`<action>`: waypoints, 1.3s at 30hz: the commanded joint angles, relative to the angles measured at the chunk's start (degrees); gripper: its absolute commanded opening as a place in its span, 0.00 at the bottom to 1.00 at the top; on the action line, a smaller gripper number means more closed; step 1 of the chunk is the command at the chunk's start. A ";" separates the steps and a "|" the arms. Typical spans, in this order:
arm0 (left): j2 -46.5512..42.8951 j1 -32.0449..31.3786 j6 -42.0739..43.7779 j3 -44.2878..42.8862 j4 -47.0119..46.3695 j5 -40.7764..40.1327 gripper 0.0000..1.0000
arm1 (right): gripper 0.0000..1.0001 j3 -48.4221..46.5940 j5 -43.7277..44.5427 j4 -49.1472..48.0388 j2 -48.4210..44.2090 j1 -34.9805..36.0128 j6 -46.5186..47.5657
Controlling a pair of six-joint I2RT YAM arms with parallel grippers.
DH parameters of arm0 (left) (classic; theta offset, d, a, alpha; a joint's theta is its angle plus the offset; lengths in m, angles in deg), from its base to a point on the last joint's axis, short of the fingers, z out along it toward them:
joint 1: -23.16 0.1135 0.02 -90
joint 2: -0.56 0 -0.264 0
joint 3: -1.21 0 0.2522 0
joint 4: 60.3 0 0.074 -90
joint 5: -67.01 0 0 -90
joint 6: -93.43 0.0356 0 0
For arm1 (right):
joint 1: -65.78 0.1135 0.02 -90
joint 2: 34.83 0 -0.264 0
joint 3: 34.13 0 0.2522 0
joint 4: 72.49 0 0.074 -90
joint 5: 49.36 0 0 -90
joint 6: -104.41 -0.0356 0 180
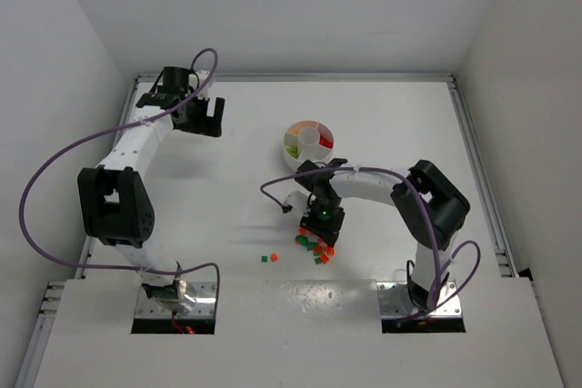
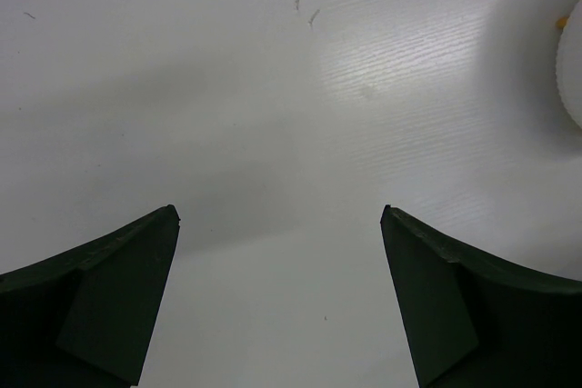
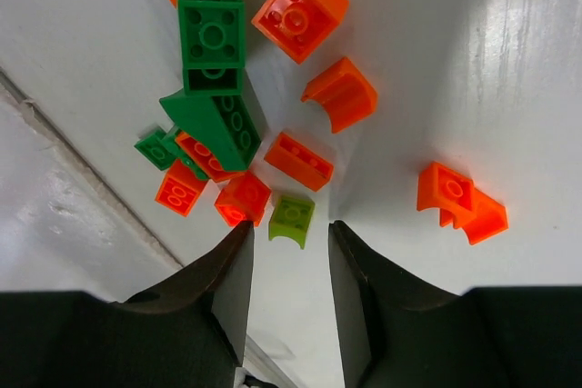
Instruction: Sort the legos into containers by color
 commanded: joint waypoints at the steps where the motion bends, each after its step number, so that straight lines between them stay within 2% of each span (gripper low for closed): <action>1: -2.75 -0.51 -0.22 -0.01 -1.04 -0.69 1.00 | 0.39 1.86 2.32 -3.43 1.08 1.32 -1.22; 11: -2.75 -0.51 -0.22 -0.01 -1.04 -0.70 1.00 | 0.34 4.76 6.70 -5.80 1.60 2.99 -1.75; 22: -2.23 -0.51 -0.22 0.52 -1.57 -0.70 1.00 | 0.09 1.69 10.75 -6.86 -0.85 3.00 -4.65; 29: -2.75 -0.51 0.31 1.04 -1.57 -0.70 1.00 | 0.00 -7.35 10.23 -5.55 -2.96 2.30 -4.65; 39: -3.89 -0.51 0.31 1.04 -1.57 -0.08 1.00 | 0.00 -22.56 5.47 -3.78 -6.66 1.77 -5.35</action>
